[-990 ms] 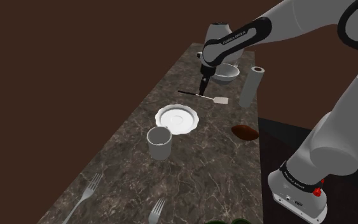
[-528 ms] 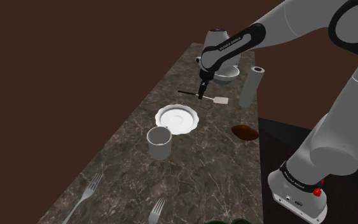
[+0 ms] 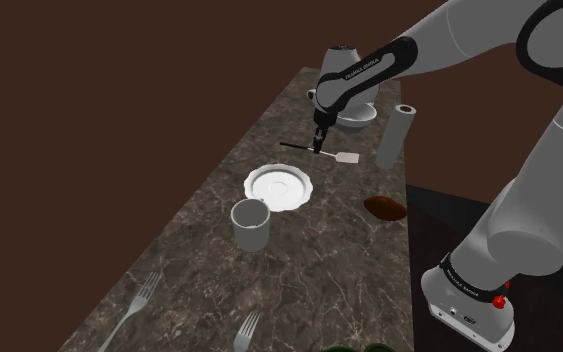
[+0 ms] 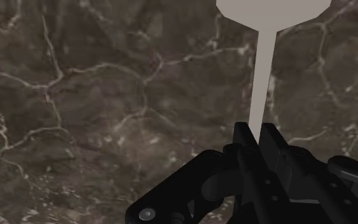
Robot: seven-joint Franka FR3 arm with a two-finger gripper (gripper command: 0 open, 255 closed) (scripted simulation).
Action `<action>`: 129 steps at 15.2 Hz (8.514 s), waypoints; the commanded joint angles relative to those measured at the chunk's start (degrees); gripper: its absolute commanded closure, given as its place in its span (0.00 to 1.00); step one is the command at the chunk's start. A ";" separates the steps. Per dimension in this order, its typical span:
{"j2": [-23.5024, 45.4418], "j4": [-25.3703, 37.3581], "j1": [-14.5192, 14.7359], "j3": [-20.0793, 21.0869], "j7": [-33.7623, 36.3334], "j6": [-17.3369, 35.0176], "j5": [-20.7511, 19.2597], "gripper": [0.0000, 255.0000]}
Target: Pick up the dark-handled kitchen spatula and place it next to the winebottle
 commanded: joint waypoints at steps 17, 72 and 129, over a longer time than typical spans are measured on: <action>-4.58 3.55 0.09 -0.14 1.12 -8.04 -1.33 1.00; -5.05 46.35 -0.10 -0.35 2.72 -51.29 -1.96 1.00; -49.03 17.76 14.32 36.96 53.99 -61.39 14.64 1.00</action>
